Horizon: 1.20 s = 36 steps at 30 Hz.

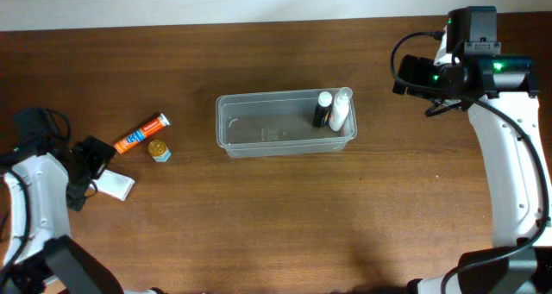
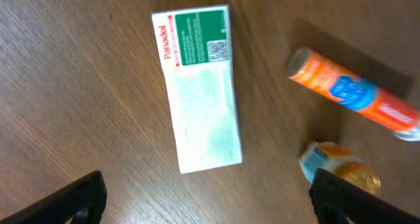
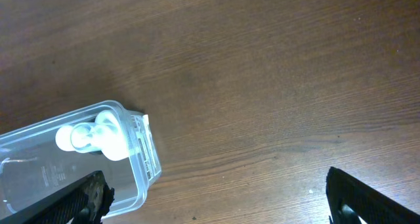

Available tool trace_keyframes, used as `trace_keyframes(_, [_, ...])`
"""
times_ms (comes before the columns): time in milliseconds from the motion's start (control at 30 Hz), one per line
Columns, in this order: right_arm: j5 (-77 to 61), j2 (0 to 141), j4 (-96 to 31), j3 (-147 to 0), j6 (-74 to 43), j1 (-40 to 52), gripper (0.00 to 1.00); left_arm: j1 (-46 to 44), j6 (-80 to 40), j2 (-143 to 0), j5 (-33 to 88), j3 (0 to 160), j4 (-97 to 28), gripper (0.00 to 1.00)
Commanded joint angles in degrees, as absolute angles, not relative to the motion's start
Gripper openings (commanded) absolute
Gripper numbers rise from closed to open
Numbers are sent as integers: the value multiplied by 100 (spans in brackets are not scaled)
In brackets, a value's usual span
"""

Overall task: Pack container
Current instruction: 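Grasp the Panadol box with the left gripper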

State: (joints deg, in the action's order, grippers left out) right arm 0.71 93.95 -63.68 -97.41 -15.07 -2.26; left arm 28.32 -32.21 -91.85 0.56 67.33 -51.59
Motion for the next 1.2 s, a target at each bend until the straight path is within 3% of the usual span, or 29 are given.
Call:
trace_keyframes(0, [47,9402,-6368,-9767,-1551,-228,98,2856,-3627,-9295,-134,6447,-5006,99])
trace_keyframes(1033, [49,9402,-6368,-9767,-1551,-228,98,2856,-3465,-10130,-163,5811,-3597,99])
trace_keyframes(1167, [49,9402,-6368,-9767,-1551,-228,98,2856,-3168,-10130,-161,5811,-3551,92])
